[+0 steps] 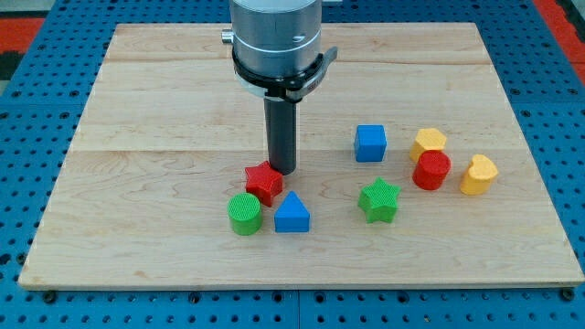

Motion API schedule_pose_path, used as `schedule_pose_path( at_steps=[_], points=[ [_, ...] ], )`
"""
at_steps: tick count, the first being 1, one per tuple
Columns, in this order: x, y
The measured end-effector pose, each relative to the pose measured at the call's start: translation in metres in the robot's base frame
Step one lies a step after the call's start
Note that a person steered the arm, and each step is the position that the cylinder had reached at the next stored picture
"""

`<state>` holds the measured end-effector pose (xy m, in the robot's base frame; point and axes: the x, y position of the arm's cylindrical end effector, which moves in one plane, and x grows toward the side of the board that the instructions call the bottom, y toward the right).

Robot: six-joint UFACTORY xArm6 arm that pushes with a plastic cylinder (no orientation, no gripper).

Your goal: Slide the red star to the left side of the board

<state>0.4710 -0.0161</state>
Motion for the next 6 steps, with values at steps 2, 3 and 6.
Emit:
schedule_pose_path(
  at_steps=[2,3,6],
  points=[
    [0.007,0.049],
    [0.016,0.048],
    [0.025,0.017]
  ],
)
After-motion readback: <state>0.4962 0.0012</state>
